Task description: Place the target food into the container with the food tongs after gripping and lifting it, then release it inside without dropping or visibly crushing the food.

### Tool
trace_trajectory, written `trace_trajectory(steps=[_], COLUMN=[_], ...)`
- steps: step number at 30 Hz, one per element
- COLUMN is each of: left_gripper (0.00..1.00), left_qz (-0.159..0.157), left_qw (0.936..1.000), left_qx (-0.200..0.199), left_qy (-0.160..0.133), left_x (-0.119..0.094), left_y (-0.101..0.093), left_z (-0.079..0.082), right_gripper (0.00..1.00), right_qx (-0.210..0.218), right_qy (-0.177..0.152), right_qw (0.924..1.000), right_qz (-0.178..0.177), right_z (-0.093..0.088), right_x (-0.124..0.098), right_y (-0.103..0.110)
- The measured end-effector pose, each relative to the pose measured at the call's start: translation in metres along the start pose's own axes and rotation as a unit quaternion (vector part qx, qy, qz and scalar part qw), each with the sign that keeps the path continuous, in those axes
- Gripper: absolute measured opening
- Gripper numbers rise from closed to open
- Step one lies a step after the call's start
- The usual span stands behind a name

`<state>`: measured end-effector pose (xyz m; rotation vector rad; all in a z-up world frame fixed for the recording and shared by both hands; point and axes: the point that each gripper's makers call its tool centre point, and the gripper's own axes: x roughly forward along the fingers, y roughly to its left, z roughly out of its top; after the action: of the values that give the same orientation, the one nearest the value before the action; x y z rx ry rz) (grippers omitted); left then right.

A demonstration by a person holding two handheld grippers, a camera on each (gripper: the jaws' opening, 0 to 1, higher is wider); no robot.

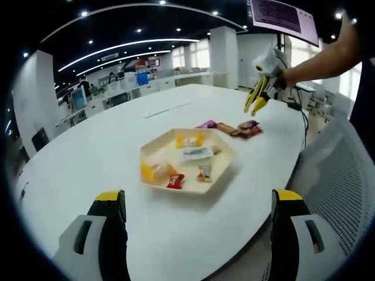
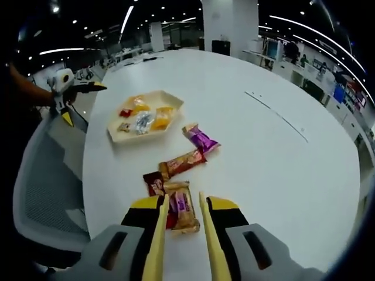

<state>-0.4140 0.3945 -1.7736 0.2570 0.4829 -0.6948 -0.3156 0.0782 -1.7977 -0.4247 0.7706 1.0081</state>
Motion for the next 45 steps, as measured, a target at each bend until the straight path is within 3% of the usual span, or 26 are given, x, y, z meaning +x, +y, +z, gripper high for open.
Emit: trace_trajectory(steps=[15,21,27,33,45], left_gripper=[1.0,1.0,1.0,1.0,1.0], left_qz=[0.0,-0.001,-0.001,0.0,-0.001], left_qw=[1.0,1.0,1.0,1.0,1.0], left_qx=[-0.002,0.001,-0.001,0.0,-0.001], left_qy=[0.0,0.0,0.0,-0.002,-0.004], left_x=[0.0,0.0,0.0,0.0,0.0], left_y=[0.0,0.0,0.0,0.0,0.001], left_z=[0.0,0.0,-0.001,0.0,0.0], right_gripper=[0.29,0.29,0.27,0.22,0.23], right_qx=[0.014,0.014,-0.004,0.028,0.027], right_qy=[0.026,0.029,0.067,0.069,0.066], right_qw=[0.9996,0.9994,0.9977,0.9972,0.9974], right_qz=[0.001,0.009,0.007,-0.005,-0.008], right_z=[-0.02,-0.018,-0.029,-0.027,-0.012], right_x=[0.02,0.025,0.033,0.03,0.023], right_y=[-0.004,0.001,0.005,-0.001,-0.005])
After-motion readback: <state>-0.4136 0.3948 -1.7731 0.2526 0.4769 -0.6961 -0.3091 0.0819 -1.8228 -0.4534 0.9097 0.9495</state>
